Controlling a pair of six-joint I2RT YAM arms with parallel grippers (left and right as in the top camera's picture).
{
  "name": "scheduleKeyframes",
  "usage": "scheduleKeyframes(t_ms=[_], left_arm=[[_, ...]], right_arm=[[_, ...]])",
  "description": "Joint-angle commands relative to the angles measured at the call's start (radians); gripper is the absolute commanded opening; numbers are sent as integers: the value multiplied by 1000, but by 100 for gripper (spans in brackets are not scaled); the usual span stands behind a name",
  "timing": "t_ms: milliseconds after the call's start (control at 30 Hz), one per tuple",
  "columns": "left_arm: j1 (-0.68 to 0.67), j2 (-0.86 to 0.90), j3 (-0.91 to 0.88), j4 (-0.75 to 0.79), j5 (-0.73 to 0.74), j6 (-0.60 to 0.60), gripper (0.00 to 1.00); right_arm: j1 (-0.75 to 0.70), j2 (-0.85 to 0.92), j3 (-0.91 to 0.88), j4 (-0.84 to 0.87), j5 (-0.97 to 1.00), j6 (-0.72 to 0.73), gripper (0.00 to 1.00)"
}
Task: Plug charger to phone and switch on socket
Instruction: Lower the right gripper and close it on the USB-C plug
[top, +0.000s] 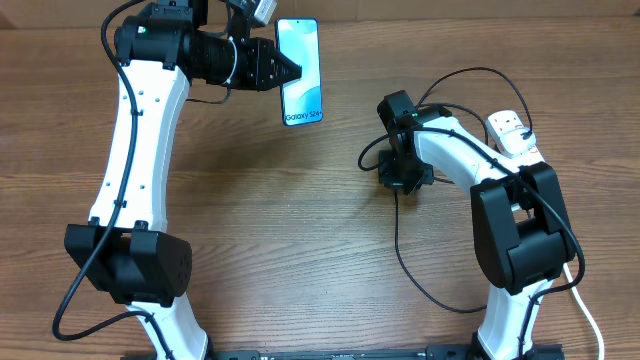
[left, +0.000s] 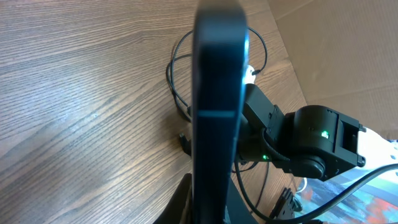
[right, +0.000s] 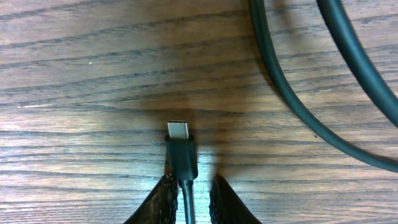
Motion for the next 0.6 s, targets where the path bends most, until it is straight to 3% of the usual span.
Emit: scheduleKeyframes(t_ms=[0,567], left_arm=[[-6,-6,11,5,22,-8,4],[-7,-6,11,4,33,-7,4]], right_arm=[[-2,40,-12,0,10,3,19],[-2,40,-12,7,10,3,12]])
